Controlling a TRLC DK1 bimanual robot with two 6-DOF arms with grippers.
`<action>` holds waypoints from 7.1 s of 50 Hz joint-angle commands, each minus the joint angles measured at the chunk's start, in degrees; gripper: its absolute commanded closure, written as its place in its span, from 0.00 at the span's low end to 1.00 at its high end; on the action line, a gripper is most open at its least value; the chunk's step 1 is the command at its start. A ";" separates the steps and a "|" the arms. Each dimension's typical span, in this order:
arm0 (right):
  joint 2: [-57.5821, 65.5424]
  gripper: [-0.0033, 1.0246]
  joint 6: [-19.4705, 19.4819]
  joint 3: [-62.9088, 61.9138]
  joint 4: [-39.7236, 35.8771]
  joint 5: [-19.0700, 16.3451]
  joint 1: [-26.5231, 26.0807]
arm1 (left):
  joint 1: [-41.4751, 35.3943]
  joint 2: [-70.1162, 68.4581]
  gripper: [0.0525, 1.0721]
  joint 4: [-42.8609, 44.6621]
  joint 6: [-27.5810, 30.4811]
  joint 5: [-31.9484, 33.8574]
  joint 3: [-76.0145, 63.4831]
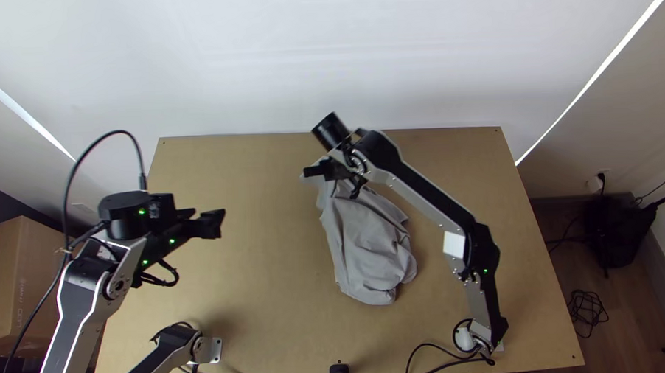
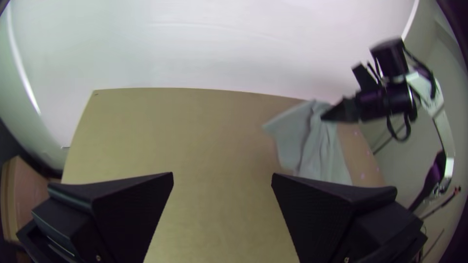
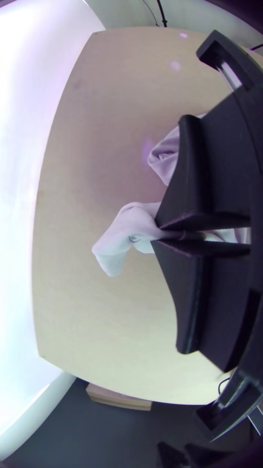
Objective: Fold the t-shirt
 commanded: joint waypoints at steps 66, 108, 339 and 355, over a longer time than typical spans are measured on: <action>-46.80 0.97 -7.58 -35.22 3.77 -1.75 -22.29 | -22.41 72.37 0.05 15.44 -6.83 6.77 47.55; -55.85 0.97 -7.49 -46.55 14.14 -4.91 -22.55 | -27.07 88.72 0.98 9.55 -15.70 12.13 60.82; -45.74 0.06 8.33 -60.53 -6.69 -20.29 -31.17 | 1.23 26.49 0.04 36.70 -4.80 6.06 2.90; -48.38 0.26 5.16 -72.75 -3.97 -28.20 -20.97 | 2.02 19.64 0.04 34.24 -4.89 5.27 -0.26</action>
